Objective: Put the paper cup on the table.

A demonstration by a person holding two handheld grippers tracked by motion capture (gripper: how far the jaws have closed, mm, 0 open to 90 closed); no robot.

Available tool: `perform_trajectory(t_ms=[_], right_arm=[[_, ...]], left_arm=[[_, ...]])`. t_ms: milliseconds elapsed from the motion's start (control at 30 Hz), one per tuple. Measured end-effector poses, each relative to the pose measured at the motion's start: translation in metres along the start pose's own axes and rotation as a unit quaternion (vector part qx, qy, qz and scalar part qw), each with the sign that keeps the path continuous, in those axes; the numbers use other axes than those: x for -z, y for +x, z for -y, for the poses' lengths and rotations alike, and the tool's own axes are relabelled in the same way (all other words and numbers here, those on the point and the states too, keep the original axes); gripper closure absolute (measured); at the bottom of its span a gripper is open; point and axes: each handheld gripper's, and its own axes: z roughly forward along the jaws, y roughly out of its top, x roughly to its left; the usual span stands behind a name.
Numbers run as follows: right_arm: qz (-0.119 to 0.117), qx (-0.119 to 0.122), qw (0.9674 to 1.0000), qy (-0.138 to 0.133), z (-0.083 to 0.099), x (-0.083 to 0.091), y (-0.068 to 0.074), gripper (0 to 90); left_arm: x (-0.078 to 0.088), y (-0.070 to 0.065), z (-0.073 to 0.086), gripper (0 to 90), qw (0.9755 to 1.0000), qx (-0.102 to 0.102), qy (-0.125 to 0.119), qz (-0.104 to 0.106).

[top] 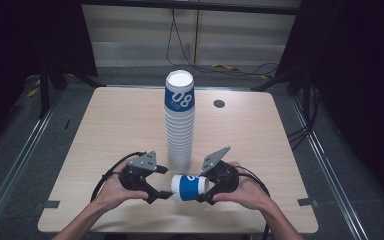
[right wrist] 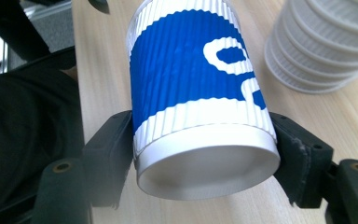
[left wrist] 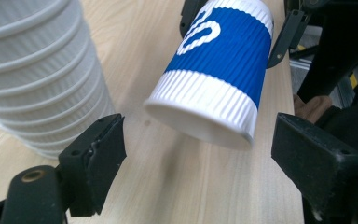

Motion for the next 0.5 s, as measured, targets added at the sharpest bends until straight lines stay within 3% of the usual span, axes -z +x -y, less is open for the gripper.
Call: perform_trajectory(t_ms=[133,367,433,500], right_arm=[[0.015,-0.016,0.9997,-0.015,0.005,0.002,-0.004,28.6],[0.024,-0.016,0.9988,-0.039,0.011,0.005,-0.005,28.5],[0.021,-0.026,0.9971,-0.069,0.016,0.007,-0.005,28.5],[0.024,-0.025,0.9967,-0.073,0.017,0.007,-0.005,28.5]], left_arm=[[0.005,0.002,0.001,17.4,0.9998,0.013,-0.015,-0.001],[0.014,0.004,0.004,17.4,0.999,0.022,-0.038,-0.005],[0.016,0.004,0.005,16.4,0.9988,0.023,-0.042,-0.007],[0.018,0.006,0.005,16.4,0.998,0.027,-0.056,-0.003]])
